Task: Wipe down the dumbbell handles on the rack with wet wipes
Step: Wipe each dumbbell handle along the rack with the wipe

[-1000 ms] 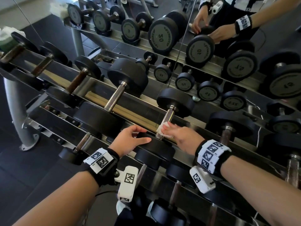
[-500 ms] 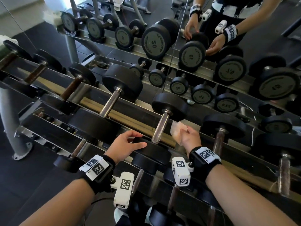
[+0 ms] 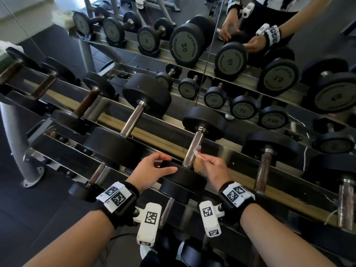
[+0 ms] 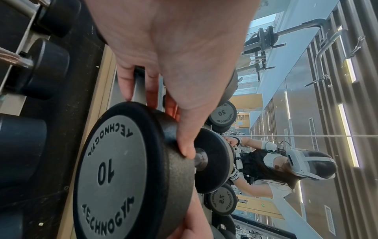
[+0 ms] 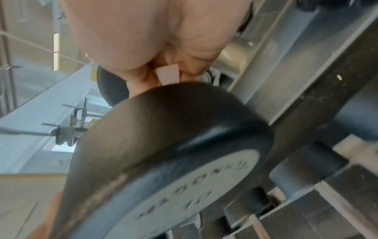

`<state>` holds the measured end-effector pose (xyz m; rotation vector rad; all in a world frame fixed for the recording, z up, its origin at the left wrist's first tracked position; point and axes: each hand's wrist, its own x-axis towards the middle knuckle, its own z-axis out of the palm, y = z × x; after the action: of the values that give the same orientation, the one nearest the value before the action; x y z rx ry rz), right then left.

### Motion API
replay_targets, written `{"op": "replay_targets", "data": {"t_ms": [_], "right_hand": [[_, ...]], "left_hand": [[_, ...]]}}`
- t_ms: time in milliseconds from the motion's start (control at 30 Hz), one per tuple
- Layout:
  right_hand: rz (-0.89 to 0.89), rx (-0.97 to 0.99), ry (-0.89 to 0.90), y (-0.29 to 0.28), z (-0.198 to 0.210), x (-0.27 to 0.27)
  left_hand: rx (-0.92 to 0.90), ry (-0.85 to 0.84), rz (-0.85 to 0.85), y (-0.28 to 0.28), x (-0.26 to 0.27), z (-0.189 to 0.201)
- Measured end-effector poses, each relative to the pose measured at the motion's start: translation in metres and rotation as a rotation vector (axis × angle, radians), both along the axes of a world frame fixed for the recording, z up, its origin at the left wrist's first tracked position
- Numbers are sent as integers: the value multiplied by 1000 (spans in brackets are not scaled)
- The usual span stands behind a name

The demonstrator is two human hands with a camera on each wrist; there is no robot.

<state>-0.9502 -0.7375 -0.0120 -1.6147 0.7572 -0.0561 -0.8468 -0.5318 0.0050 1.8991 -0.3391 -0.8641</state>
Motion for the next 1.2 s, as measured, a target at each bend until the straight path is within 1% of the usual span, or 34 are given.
{"op": "replay_targets", "data": {"t_ms": [67,100,200,233,300,367,433,533,633,667,700,733,800,833,900,967,1067,1200], "right_hand": [[-1,15,21,-8,2,0],[-47,15,32,-15,3,3],[-280,-17,15,-31,6,16],[-284,-41,-4,-33,5,21],[-171,-96,-39,-29,5,30],[-65,-109,-29,-19,5,30],[-15,-115,-9,-8,4,20],[104,-194,34,4,2,-2],[231,-243,70,3,10,-11],[232,-233,72,-1,14,-10],[190,-220,56,-6,19,-7],[101,-212,20,-11,25,-3],[-94,-259,-56,-21,29,5],[-109,-298,-68,-22,30,9],[-10,-317,-53,-16,28,16],[77,-285,0,-5,18,17],[123,-324,27,11,5,-1],[144,-270,46,15,3,-19]], "left_hand": [[2,-9,-11,0,0,1],[7,-15,-19,0,1,1],[16,-19,-34,0,2,1],[15,-18,-34,0,2,1],[5,-18,-27,0,2,0],[8,-24,-28,0,3,-1],[7,-24,-30,0,4,-2],[-12,-13,-22,1,3,-4],[-47,3,-10,1,1,-3],[-58,5,-5,1,0,-3],[-63,2,-3,2,0,-3],[-62,-4,-6,2,-1,-3],[-64,-7,-13,2,-1,-2],[-68,-4,-12,2,-1,-1],[-76,-1,-9,2,-1,1],[-72,-8,-15,2,-2,2],[-76,-2,-4,2,-2,1],[-78,-1,-7,2,-3,1]]}}
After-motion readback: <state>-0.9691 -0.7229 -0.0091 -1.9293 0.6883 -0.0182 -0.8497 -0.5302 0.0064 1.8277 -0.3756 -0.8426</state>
